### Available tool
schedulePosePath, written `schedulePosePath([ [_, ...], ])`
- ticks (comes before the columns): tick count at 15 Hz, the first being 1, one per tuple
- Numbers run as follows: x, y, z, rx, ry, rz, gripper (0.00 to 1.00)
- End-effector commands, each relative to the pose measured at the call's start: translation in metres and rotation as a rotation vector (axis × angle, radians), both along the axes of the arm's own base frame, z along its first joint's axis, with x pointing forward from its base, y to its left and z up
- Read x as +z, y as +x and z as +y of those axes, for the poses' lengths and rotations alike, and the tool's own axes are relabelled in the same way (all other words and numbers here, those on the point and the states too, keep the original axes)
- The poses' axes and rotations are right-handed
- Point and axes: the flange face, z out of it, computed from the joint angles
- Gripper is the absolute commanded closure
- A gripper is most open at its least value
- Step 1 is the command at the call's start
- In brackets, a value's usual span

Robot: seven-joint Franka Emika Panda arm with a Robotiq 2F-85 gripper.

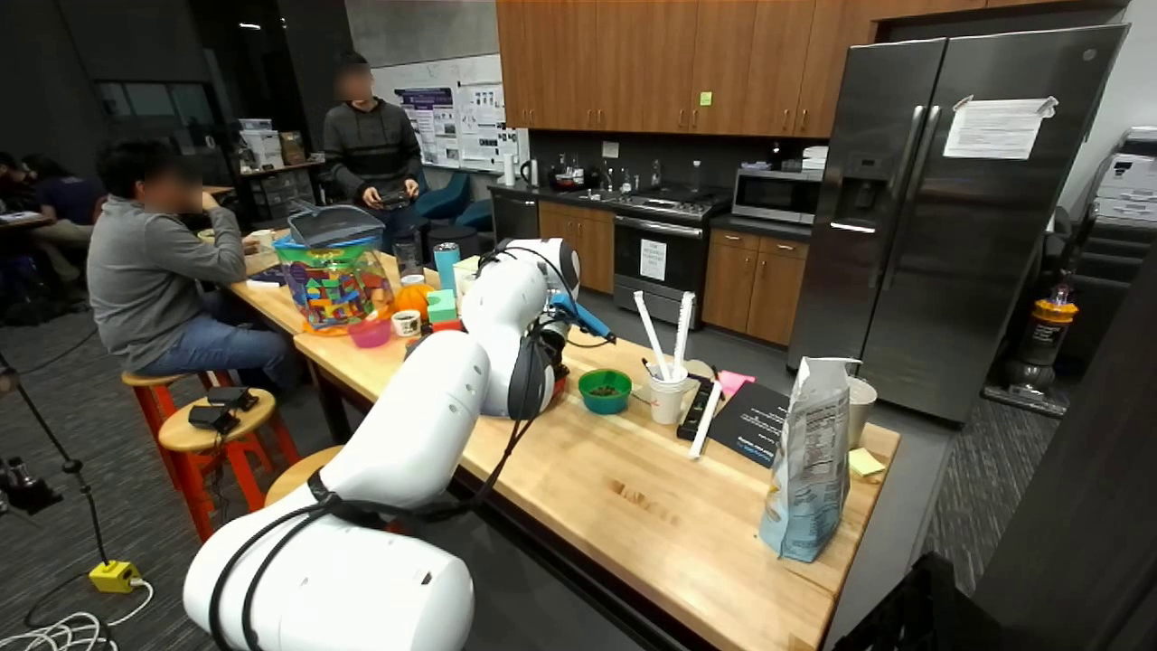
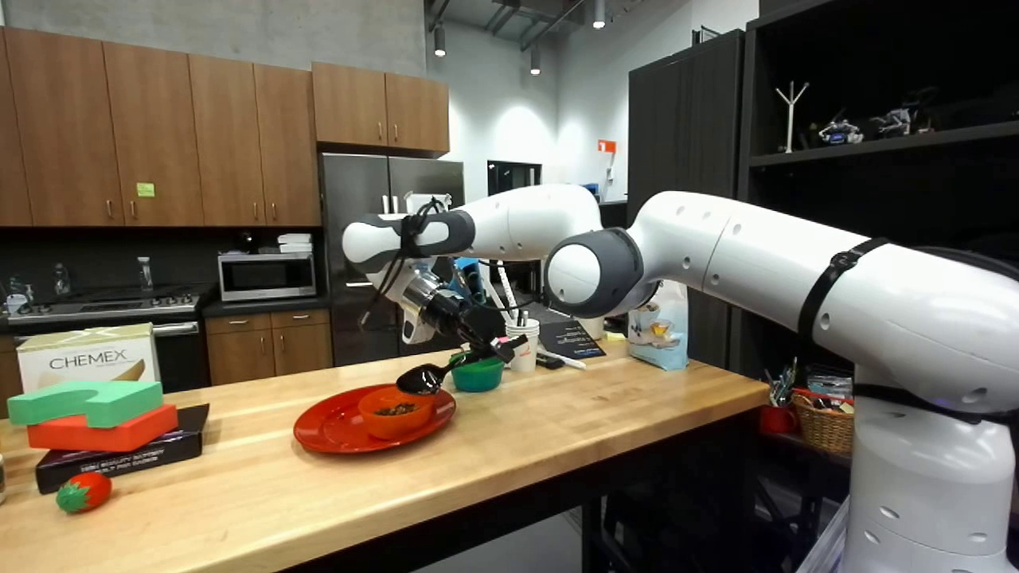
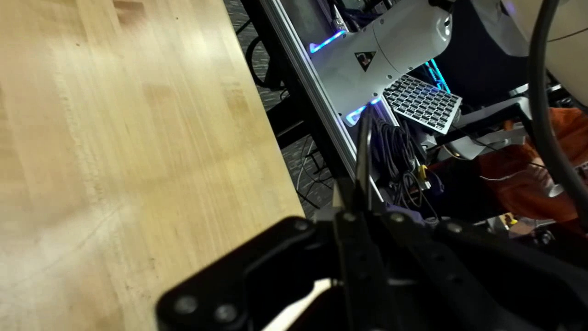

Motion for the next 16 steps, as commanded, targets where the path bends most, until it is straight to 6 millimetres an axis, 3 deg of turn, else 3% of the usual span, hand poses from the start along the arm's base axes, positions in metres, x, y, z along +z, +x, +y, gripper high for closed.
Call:
schedulePosePath([
  [1,0.023,0.008,-0.001,0.021,-0.041,-0.097,0.99],
  [9,0.019,0.026,0.007,0.063,-0.005,-0.238,0.99],
  [16,0.027,0.053,0.015,0.205,-0.115,-0.461,0.99],
])
